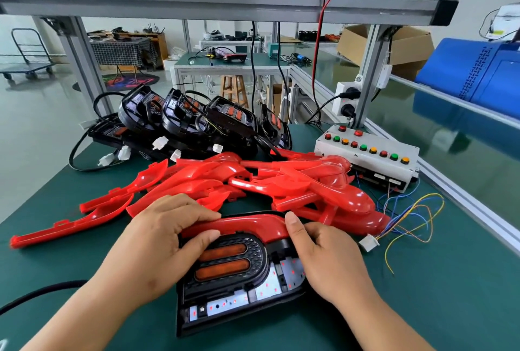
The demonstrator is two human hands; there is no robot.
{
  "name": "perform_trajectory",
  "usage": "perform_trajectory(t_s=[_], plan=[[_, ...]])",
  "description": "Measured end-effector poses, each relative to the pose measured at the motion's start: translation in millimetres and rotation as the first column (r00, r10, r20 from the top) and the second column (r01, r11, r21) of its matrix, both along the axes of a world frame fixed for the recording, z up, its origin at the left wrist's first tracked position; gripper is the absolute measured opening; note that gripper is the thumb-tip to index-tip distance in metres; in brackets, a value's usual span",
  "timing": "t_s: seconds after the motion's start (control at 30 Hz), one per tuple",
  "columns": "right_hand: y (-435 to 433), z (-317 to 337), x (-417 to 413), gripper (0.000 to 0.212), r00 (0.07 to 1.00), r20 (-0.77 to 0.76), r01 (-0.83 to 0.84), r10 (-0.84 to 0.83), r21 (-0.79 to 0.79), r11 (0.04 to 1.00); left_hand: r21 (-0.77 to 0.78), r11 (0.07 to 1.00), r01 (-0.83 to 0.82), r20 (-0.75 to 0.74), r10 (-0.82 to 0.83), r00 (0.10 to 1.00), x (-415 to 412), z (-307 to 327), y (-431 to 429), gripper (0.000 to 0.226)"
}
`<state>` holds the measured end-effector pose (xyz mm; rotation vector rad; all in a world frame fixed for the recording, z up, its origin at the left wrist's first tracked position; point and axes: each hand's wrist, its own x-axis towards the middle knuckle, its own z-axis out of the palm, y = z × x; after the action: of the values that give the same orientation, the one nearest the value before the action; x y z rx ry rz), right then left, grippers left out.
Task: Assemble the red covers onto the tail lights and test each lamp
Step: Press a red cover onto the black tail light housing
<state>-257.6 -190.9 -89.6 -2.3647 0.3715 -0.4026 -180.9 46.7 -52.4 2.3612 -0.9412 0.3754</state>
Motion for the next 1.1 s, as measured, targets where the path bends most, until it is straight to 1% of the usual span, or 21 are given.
perform_trajectory(t_s=[0.07, 0.1, 0.13, 0.2, 0.27, 0.33, 0.4, 0.47, 0.5, 0.53, 0.6, 0.67, 0.7, 0.77, 0.8, 0.83, 0.93, 1.03, 1.1], plan=[[0, -1, 1, 0.082, 1.000, -0.009, -0.001, 0.001, -0.013, 1.000, -0.030, 0.999, -0.030, -0.032, 0.029, 0.999, 1, -4, -2, 0.013], [0, -1, 1, 0.082, 1.000, -0.011, 0.001, -0.001, -0.013, 1.000, -0.051, 0.998, -0.037, -0.063, 0.034, 0.997, 3, -5, -3, 0.013], [-1, -1, 1, 0.081, 1.000, -0.012, 0.003, -0.003, -0.012, 1.000, -0.074, 0.996, -0.044, -0.113, 0.035, 0.993, 4, -7, -3, 0.020], [-1, -1, 1, 0.076, 1.000, -0.016, 0.009, -0.009, -0.008, 1.000, -0.099, 0.994, -0.055, -0.248, 0.029, 0.968, 6, -10, -5, 0.025], [-1, -2, 1, 0.069, 1.000, -0.016, 0.019, -0.019, -0.003, 1.000, -0.118, 0.991, -0.054, -0.383, 0.004, 0.924, 5, -11, -4, 0.033], [-2, -1, 2, 0.064, 0.999, -0.021, 0.028, -0.027, 0.036, 0.999, -0.157, 0.979, -0.132, -0.526, 0.030, 0.850, 4, -15, -1, 0.050], [-2, 1, 4, 0.061, 0.999, -0.022, 0.028, -0.025, 0.104, 0.994, -0.180, 0.959, -0.220, -0.653, 0.051, 0.756, 2, -15, 1, 0.057], [-3, 5, 6, 0.061, 1.000, -0.013, 0.023, -0.021, 0.195, 0.981, -0.267, 0.931, -0.251, -0.783, -0.058, 0.619, 1, -11, -1, 0.047], [-4, 7, 8, 0.064, 1.000, -0.001, 0.020, -0.021, 0.245, 0.969, -0.343, 0.902, -0.263, -0.808, -0.141, 0.572, 1, -8, -4, 0.040], [-4, 10, 10, 0.067, 1.000, 0.017, 0.016, -0.022, 0.291, 0.957, -0.428, 0.858, -0.284, -0.809, -0.223, 0.544, 2, -5, -8, 0.037], [-3, 12, 16, 0.070, 0.999, 0.050, 0.000, -0.019, 0.365, 0.931, -0.582, 0.729, -0.360, -0.781, -0.377, 0.498, 8, 1, -17, 0.038], [-1, 11, 21, 0.065, 0.999, 0.053, -0.023, 0.002, 0.395, 0.918, -0.678, 0.600, -0.426, -0.734, -0.515, 0.442, 12, 7, -24, 0.037], [-1, 10, 24, 0.059, 0.999, 0.048, -0.031, 0.013, 0.401, 0.916, -0.708, 0.561, -0.430, -0.707, -0.560, 0.433, 14, 9, -26, 0.034], [-1, 6, 27, 0.045, 0.999, 0.042, -0.038, 0.022, 0.424, 0.905, -0.733, 0.536, -0.420, -0.681, -0.584, 0.442, 17, 6, -28, 0.036], [-1, 5, 28, 0.042, 0.999, 0.043, -0.043, 0.027, 0.435, 0.899, -0.733, 0.532, -0.423, -0.680, -0.577, 0.453, 18, 4, -29, 0.039], [-1, 5, 29, 0.044, 0.998, 0.046, -0.048, 0.031, 0.443, 0.895, -0.733, 0.534, -0.422, -0.680, -0.568, 0.463, 19, 2, -30, 0.041], [0, 4, 29, 0.060, 0.998, 0.052, -0.063, 0.044, 0.464, 0.883, -0.742, 0.540, -0.398, -0.670, -0.565, 0.482, 20, -1, -31, 0.040], [-1, 3, 29, 0.063, 0.997, 0.050, -0.074, 0.057, 0.476, 0.876, -0.755, 0.525, -0.392, -0.655, -0.576, 0.490, 21, -4, -29, 0.038], [0, 2, 30, 0.062, 0.998, 0.054, -0.059, 0.038, 0.469, 0.881, -0.759, 0.521, -0.391, -0.651, -0.577, 0.493, 21, -5, -29, 0.037]])
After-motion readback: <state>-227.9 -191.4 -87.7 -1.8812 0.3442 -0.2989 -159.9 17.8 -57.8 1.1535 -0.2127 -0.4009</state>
